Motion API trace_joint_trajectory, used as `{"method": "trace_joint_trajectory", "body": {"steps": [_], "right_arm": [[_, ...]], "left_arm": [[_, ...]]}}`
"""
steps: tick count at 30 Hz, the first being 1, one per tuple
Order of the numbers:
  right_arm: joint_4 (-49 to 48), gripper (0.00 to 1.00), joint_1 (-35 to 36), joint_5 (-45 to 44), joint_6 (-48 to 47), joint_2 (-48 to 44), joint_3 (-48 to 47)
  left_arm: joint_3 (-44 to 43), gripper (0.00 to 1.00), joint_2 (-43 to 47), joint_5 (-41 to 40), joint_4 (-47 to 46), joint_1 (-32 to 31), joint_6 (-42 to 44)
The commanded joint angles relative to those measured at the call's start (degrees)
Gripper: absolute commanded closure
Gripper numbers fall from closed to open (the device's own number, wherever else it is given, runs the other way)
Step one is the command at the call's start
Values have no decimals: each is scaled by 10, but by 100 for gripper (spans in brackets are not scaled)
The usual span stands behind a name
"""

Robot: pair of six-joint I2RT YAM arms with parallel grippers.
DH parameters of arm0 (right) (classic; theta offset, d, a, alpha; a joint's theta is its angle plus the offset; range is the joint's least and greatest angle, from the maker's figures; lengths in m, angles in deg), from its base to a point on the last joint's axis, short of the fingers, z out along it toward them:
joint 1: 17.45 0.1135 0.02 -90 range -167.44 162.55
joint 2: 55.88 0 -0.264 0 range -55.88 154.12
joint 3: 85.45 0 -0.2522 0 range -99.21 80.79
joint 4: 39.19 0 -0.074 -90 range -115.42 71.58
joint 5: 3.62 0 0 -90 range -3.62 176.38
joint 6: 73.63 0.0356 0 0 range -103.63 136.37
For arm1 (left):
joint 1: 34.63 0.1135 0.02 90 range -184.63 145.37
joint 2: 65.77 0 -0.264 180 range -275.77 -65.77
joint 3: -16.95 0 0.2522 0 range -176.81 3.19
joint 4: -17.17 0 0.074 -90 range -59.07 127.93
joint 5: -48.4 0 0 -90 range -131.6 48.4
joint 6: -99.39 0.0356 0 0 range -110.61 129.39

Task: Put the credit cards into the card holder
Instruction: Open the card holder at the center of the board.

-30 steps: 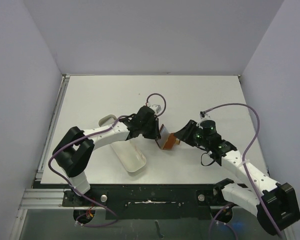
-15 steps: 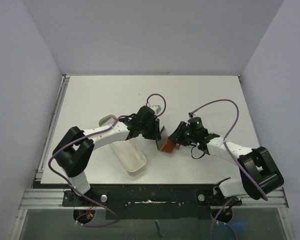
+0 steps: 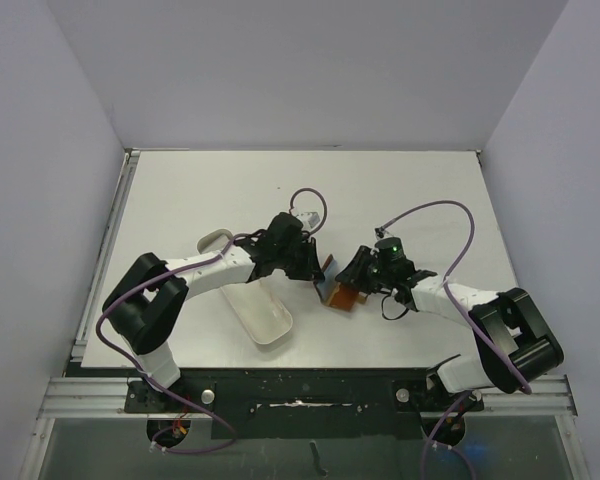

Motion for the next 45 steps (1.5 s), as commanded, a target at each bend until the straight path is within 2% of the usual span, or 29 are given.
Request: {"method": "trace_joint_trajectory", "body": {"steps": [1, 2, 4, 6, 8, 11, 14, 16, 19, 22, 27, 30, 31, 32, 33, 40, 45], "right_arm": [[-42, 72, -1, 4, -6, 0, 5], [-43, 72, -1, 3, -6, 0, 7], [-46, 72, -2, 4, -6, 2, 9], [-49, 72, -1, 3, -6, 3, 12], [-51, 73, -2, 2, -6, 5, 15], [-54, 73, -2, 0, -6, 9, 18], [-59, 74, -2, -1, -7, 13, 21], [-62, 74, -2, -1, -8, 16, 22], [-67, 75, -1, -2, -8, 22, 24], [-72, 75, -2, 0, -9, 29, 25], [-76, 75, -2, 1, -10, 32, 26], [-79, 75, -1, 1, -10, 33, 26], [-79, 75, -2, 1, -10, 34, 26], [-79, 75, -1, 2, -10, 34, 26], [-80, 75, -2, 2, -11, 36, 25], [-82, 75, -2, 8, -11, 32, 22], [-63, 70, -3, 15, -10, -2, 18]], "left_arm": [[4, 100, 34, 28, -60, 5, -8], [6, 91, 37, 28, -63, 5, -11], [7, 85, 40, 28, -65, 5, -11], [8, 88, 42, 31, -67, 5, -11], [12, 100, 40, 42, -76, 6, -13], [18, 100, 41, 54, -91, 7, -21], [18, 85, 40, 55, -91, 7, -24], [17, 84, 41, 55, -90, 7, -22], [21, 91, 44, 60, -96, 7, -24], [25, 84, 45, 64, -105, 8, -28], [26, 89, 40, 68, -107, 8, -27], [27, 84, 40, 71, -110, 8, -27], [27, 87, 39, 72, -112, 8, -27], [27, 98, 39, 73, -112, 8, -26], [28, 100, 38, 72, -113, 9, -25], [32, 100, 38, 62, -119, 9, -28], [18, 100, 43, 20, -78, 8, -8]]}}
